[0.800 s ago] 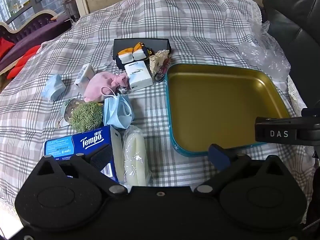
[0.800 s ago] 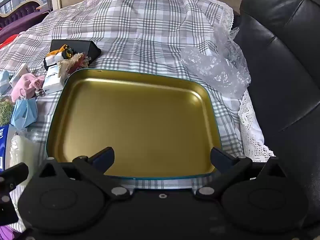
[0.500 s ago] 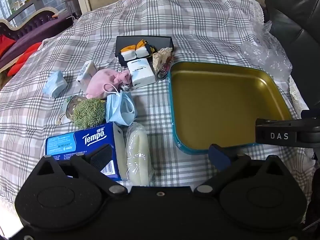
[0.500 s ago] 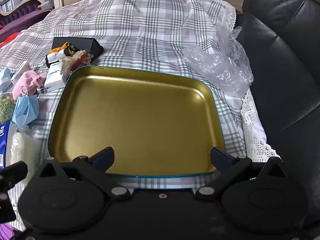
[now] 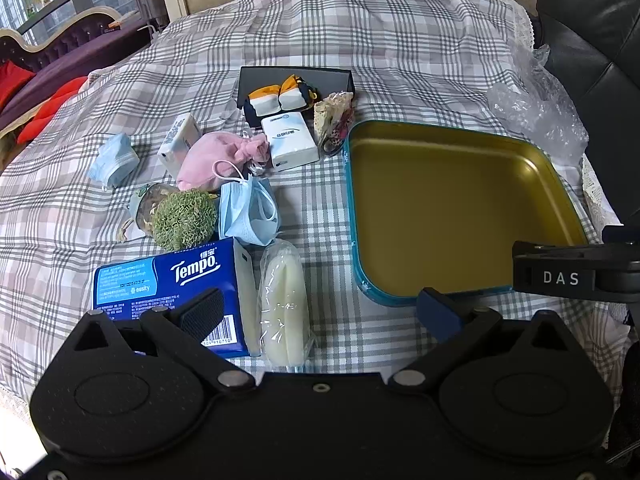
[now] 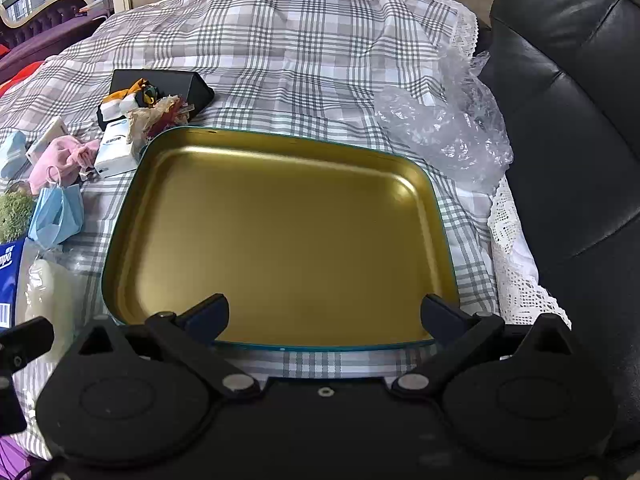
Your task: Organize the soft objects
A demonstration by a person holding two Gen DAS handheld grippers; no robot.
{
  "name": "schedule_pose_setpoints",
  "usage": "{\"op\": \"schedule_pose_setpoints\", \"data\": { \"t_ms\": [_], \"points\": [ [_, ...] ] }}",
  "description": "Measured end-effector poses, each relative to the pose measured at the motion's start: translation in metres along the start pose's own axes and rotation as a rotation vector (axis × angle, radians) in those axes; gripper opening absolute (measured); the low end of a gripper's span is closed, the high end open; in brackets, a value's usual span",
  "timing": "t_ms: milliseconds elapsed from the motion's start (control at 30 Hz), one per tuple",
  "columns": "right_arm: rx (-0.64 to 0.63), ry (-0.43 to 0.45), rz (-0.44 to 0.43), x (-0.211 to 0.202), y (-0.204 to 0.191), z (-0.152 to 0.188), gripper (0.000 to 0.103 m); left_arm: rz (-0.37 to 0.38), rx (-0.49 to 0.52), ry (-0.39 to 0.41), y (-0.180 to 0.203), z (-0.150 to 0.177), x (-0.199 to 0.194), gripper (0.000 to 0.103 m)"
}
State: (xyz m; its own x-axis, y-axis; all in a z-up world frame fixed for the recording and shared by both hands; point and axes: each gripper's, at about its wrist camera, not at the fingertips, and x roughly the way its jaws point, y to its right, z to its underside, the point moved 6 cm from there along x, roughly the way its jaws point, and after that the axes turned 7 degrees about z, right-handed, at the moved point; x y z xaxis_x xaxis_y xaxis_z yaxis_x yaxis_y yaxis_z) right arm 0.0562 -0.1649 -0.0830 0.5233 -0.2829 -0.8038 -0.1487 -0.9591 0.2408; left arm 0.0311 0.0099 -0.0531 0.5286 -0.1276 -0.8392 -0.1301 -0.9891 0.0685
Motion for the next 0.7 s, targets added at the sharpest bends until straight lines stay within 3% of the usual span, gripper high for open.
{"op": "schedule_pose_setpoints", "data": {
  "t_ms": [700],
  "points": [
    [-0.006,-0.013,-0.011,0.0016,-0.0009,0.0016,0.102,-0.008,-0.014,-0.017,-0.0053,0.0017,0.0019,0.099]
  ]
}}
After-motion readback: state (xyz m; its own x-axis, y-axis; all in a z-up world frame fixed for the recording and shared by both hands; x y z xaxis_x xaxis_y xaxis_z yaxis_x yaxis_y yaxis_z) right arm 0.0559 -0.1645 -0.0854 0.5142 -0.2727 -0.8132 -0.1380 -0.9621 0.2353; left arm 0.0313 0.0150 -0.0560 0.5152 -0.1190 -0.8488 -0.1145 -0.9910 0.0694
